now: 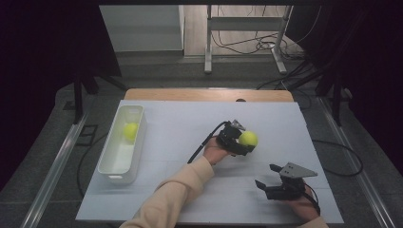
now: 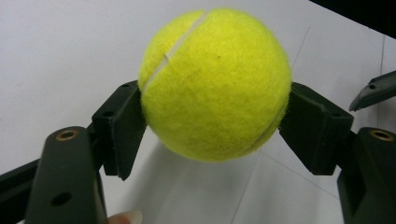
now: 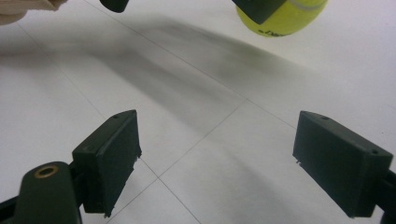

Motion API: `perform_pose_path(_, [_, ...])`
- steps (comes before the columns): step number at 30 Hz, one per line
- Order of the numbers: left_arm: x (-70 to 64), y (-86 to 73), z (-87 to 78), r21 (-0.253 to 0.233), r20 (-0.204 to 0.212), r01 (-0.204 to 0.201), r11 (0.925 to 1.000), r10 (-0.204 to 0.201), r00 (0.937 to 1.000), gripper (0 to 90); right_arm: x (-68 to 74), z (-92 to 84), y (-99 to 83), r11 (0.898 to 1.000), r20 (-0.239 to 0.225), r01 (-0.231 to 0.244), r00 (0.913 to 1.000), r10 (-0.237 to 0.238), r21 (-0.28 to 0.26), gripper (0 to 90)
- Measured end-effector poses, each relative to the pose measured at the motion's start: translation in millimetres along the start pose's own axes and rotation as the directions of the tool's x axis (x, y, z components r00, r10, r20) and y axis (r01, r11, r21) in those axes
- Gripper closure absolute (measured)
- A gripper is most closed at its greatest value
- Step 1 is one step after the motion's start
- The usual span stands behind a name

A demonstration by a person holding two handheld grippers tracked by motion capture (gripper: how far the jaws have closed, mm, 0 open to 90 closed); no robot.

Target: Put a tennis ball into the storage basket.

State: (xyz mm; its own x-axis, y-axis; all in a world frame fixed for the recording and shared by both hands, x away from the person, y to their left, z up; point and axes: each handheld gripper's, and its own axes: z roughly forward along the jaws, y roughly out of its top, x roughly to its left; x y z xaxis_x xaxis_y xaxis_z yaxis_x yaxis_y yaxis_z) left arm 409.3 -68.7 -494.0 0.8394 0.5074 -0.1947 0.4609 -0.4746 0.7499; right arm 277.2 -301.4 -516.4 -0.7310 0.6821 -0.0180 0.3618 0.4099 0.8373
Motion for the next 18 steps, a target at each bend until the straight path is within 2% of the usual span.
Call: perform_pose_path(18, [0.3, -6.6, -14.3, -0.01, -0.008, 0.003, 0.9999, -0.003, 1.0, 27.4, 0.1, -0.2, 0.1, 1.0, -0.001, 0.0, 1.0, 0.0, -0.001, 15.1])
